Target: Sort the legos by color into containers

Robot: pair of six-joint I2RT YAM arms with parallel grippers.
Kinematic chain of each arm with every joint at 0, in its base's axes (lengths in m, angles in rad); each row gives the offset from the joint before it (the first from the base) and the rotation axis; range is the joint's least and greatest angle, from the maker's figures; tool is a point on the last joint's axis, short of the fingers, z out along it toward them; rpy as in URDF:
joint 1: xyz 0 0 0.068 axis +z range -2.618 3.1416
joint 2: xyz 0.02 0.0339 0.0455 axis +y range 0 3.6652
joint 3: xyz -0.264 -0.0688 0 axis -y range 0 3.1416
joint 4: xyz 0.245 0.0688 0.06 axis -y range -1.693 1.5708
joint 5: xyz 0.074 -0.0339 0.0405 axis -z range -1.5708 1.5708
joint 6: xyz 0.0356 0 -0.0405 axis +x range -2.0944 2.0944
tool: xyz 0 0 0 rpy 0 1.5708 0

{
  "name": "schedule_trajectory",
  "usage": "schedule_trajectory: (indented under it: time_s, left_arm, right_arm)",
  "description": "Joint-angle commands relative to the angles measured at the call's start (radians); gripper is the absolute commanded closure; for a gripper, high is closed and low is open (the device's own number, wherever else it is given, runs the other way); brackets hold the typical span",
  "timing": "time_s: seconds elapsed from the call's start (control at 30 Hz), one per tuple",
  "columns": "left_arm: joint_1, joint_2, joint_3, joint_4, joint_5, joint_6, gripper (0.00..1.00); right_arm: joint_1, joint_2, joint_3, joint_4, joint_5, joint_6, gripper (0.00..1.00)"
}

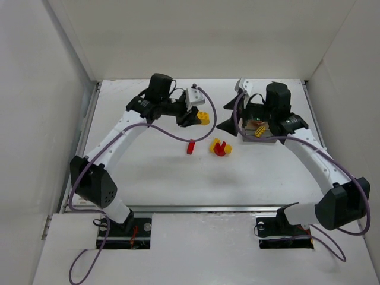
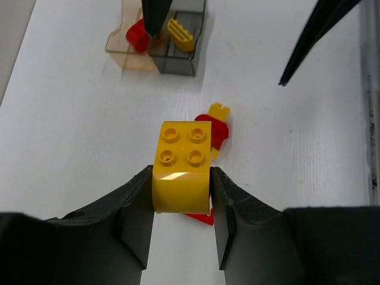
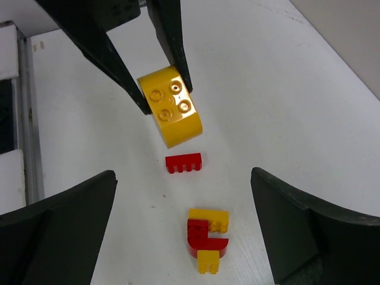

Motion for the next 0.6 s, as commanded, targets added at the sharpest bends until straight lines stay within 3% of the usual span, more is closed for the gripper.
schedule_trajectory:
  time_s: [0.0, 0.3, 0.47, 0.5, 0.57]
  left_arm:
    - [0.037, -0.009, 0.044, -0.006, 0.371, 0.069, 0.93]
    - [0.028, -0.018, 0.065, -0.017, 0.385, 0.048, 0.93]
    - [0.028, -0.027, 0.065, -0.017, 0.385, 0.048, 0.93]
    - [0.028, -0.027, 0.065, -0.026, 0.385, 0.048, 0.93]
    - [0.028, -0.028, 0.065, -0.026, 0.398, 0.048, 0.93]
  right_arm:
    - [0.023, -0.034, 0.021, 0.001, -0.077, -0.086, 0.00]
    - [0.128, -0.011, 0.083, -0.017, 0.052, -0.104, 0.09]
    - [0.146, 0.026, 0.119, -0.017, 0.052, -0.104, 0.20]
    - [0.146, 0.037, 0.119, -0.017, 0.052, -0.104, 0.28]
    - [0.146, 0.037, 0.131, -0.017, 0.052, -0.104, 0.35]
